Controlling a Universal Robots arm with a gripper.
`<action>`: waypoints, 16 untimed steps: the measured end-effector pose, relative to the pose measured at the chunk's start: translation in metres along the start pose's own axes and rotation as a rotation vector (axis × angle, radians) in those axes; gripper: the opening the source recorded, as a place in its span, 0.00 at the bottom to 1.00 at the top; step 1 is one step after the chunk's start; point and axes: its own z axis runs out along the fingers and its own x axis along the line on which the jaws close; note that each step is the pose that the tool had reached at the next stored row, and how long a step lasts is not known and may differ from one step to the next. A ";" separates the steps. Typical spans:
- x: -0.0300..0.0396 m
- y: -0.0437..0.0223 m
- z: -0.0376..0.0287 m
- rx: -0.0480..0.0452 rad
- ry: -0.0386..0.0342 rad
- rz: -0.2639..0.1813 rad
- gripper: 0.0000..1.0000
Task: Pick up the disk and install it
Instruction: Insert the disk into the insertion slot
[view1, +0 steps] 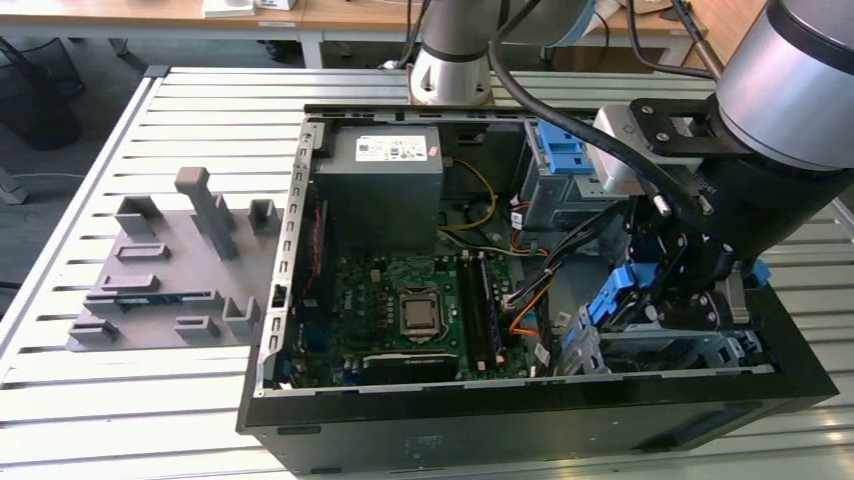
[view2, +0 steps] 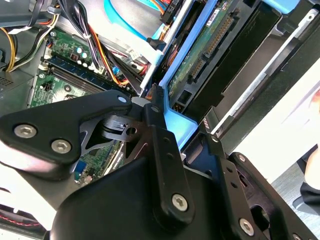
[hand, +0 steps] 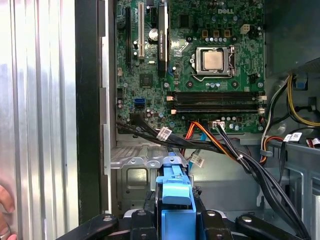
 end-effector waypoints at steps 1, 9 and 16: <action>0.0000 0.0000 0.0004 0.0000 -0.0002 0.000 0.36; 0.0001 0.0000 0.0040 0.0000 0.0004 0.000 0.36; 0.0002 0.0000 0.0045 0.0001 -0.0002 0.000 0.43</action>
